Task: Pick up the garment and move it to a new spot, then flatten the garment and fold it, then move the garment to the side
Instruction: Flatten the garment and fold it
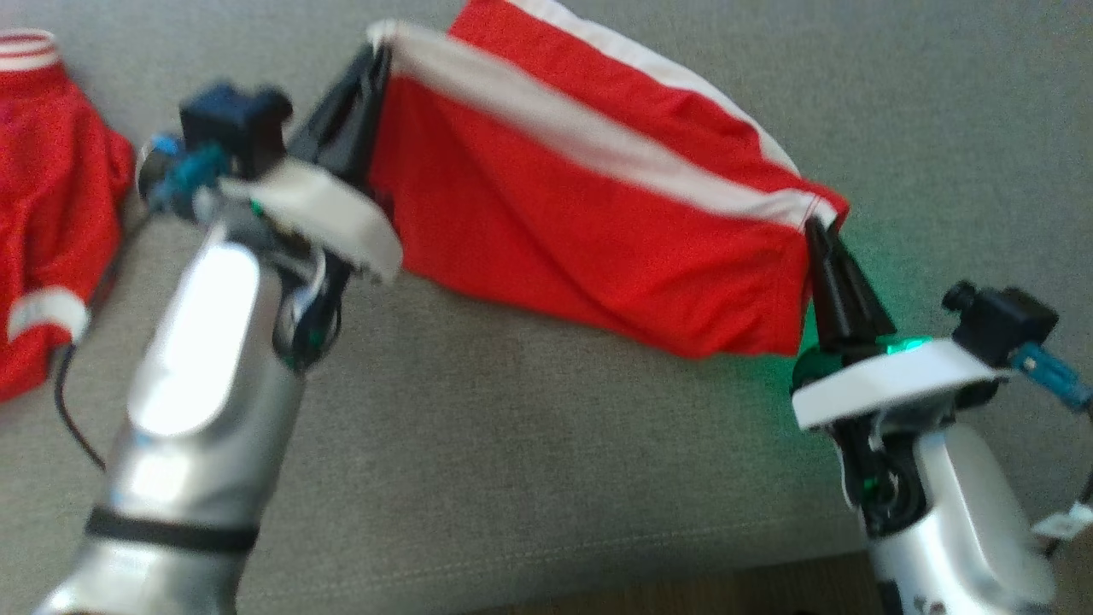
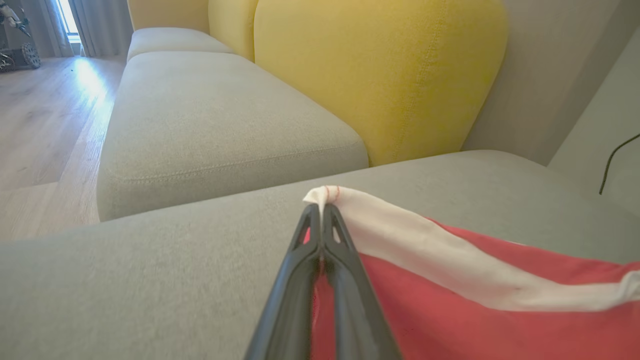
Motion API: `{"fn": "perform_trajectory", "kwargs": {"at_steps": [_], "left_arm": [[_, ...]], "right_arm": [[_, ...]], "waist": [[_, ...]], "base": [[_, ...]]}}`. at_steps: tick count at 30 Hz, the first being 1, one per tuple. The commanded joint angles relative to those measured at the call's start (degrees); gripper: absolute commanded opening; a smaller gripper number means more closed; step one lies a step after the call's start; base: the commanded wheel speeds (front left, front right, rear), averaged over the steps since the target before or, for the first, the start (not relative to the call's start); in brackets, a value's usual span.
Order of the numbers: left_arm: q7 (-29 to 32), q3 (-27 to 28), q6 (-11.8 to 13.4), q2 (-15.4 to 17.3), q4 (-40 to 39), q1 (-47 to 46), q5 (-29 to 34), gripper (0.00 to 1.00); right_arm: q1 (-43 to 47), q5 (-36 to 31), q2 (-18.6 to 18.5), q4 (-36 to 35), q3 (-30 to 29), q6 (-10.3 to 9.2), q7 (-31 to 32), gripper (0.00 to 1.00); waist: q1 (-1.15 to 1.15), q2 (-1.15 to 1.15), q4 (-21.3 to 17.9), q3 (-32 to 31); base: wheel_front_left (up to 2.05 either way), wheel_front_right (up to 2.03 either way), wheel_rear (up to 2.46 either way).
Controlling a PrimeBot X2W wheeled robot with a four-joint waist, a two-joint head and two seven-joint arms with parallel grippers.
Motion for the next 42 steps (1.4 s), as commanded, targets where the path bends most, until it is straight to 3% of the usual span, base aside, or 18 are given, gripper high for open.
{"fn": "perform_trajectory", "kwargs": {"at_steps": [1, 11, 19, 20, 21, 22, 23, 30, 36, 42], "left_arm": [[-0.84, 1.46, -0.6, 0.95, 0.44, -4.31, 0.49, 0.0], [-5.68, -1.26, -1.97, -0.11, 21.27, -20.17, 0.34, 0.0], [-8.46, -2.79, -2.22, -1.73, 33.65, -26.33, -0.57, 0.0], [-8.75, -2.81, -2.24, -1.93, 34.99, -26.76, -0.95, 0.11], [-9.03, -2.81, -2.26, -2.12, 36.1, -27.15, -1.33, 0.44], [-9.21, -2.86, -2.27, -2.3, 37.22, -27.41, -1.77, 0.92], [-9.37, -3.03, -2.29, -2.45, 38.17, -27.63, -2.08, 1.0], [-10.22, -2.87, -2.04, -2.65, 37.27, -26.23, -3.48, 1.0], [-10.26, 0.94, 1.94, -1.8, 25.14, -18.35, -2.34, 1.0], [-10.27, 4.81, 7.88, -0.13, 9.19, -9.04, 1.91, 1.0]], "right_arm": [[-2.17, 0.62, -0.3, -0.62, 0.99, 0.24, -1.0, 0.0], [-8.83, 2.75, -0.29, 6.38, 3.34, 0.24, -4.54, 0.0], [-10.67, 4.21, -0.29, 7.75, 5.52, 0.24, -7.48, 0.0], [-10.84, 4.35, -0.29, 7.95, 5.76, 0.24, -7.77, 0.15], [-10.94, 4.65, -0.29, 8.16, 5.94, 0.24, -7.97, 0.43], [-11.03, 5.25, -0.29, 8.33, 6.14, 0.24, -8.09, 0.93], [-11.14, 5.46, -0.29, 8.52, 6.28, 0.24, -8.23, 1.0], [-10.02, 0.38, -0.29, 8.06, 4.89, 0.24, -9.75, 1.0], [-6.83, -8.65, -0.29, 2.88, -0.64, 0.24, -11.15, 1.0], [-4.63, -14.33, -0.29, -3.81, -4.2, 0.24, -11.97, 1.0]], "waist": [[0.0, 0.0, -1.47, 2.71], [0.0, 0.0, -6.46, 7.01], [0.0, 0.0, -7.43, 8.72], [0.0, 0.0, -7.53, 8.75], [0.0, 0.0, -7.57, 8.77], [0.0, 0.0, -7.57, 8.75], [0.0, 0.0, -7.53, 8.73], [0.0, 0.0, -6.0, 7.21], [0.0, 0.0, -3.82, 5.16], [0.0, 0.0, -2.23, 3.45]], "base": [[0.0, 0.0, 0.0], [0.0, 0.0, 0.0], [0.0, 0.0, 0.0], [0.0, 0.0, 0.0], [0.0, 0.0, 0.0], [0.0, 0.0, 0.0], [0.0, 0.0, 0.0], [0.0, 0.0, 0.0], [0.0, 0.0, 0.0], [0.0, 0.0, 0.0]]}}
